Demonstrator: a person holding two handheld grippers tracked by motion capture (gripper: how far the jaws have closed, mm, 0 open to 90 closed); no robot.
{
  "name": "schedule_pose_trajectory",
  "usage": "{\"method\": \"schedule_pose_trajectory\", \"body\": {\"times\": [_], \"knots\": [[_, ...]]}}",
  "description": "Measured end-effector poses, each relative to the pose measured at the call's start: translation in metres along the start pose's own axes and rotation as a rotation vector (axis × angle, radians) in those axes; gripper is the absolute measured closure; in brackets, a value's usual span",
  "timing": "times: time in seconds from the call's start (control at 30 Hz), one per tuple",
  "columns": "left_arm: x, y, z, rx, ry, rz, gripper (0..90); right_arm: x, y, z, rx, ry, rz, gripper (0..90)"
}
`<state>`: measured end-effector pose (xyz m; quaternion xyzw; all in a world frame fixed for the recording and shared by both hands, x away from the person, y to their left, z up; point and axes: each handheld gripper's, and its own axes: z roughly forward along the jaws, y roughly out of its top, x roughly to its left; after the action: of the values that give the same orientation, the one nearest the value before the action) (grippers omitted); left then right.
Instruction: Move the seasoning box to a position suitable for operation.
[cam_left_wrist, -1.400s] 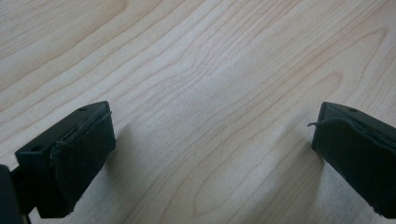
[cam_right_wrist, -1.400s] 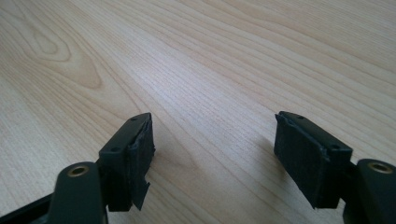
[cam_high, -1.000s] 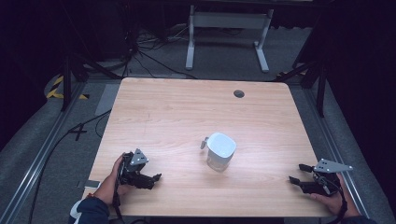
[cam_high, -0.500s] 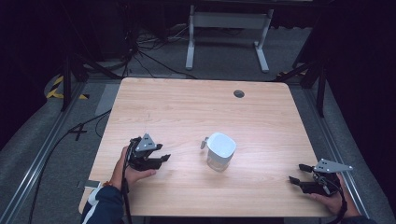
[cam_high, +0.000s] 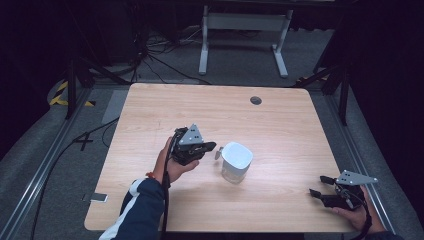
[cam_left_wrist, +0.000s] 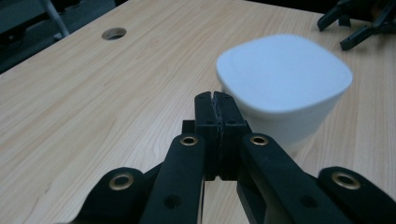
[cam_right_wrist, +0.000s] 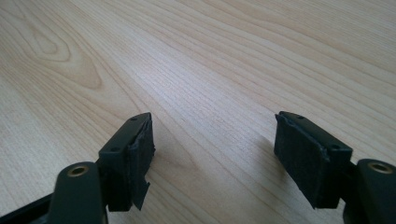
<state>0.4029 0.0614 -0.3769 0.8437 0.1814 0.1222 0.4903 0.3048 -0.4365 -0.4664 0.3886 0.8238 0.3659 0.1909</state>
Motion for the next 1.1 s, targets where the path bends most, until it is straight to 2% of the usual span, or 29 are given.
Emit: {"method": "schedule_pose_trajectory", "body": {"times": [0.13, 0.17, 0.27, 0.4, 0.7, 0.77, 0.8, 0.87, 1.03, 1.07, 1.1], "knots": [[-0.001, 0.008, 0.008, -0.018, -0.021, 0.003, 89.9, 0.0, 0.0, 0.0, 0.0, 0.0, 0.0, 28.3], [-0.002, 0.009, 0.012, -0.02, -0.034, -0.007, 89.9, 0.0, 0.0, 0.0, 0.0, 0.0, -0.001, 28.3], [-0.005, 0.013, 0.019, 0.001, -0.036, 0.018, 89.9, 0.0, 0.0, 0.0, 0.0, 0.0, 0.0, 28.3], [-0.006, 0.014, 0.027, 0.027, -0.033, 0.022, 89.9, 0.0, 0.0, 0.0, 0.0, 0.0, -0.001, 28.3], [-0.006, 0.014, 0.031, 0.02, -0.023, 0.016, 90.0, 0.001, 0.0, 0.0, -0.002, -0.003, 0.002, 28.5], [-0.006, 0.014, 0.03, 0.023, -0.023, 0.016, 90.0, 0.001, 0.001, -0.001, 0.011, -0.006, 0.003, 30.9], [-0.005, 0.014, 0.029, 0.026, -0.019, 0.02, 90.0, 0.001, 0.003, -0.001, 0.017, -0.012, 0.027, 33.3], [-0.004, 0.013, 0.029, 0.022, -0.019, 0.015, 90.0, 0.002, 0.009, -0.003, 0.017, 0.005, 0.065, 36.3], [-0.004, 0.014, 0.029, 0.027, -0.013, 0.019, 90.0, 0.026, 0.042, -0.014, -0.071, 0.038, -0.033, 50.0], [-0.004, 0.014, 0.029, 0.028, -0.011, 0.021, 89.9, 0.031, 0.049, -0.015, -0.08, 0.052, -0.044, 51.4], [-0.004, 0.014, 0.029, 0.032, -0.009, 0.023, 90.0, 0.037, 0.057, -0.016, -0.1, 0.084, -0.034, 54.1]]}}
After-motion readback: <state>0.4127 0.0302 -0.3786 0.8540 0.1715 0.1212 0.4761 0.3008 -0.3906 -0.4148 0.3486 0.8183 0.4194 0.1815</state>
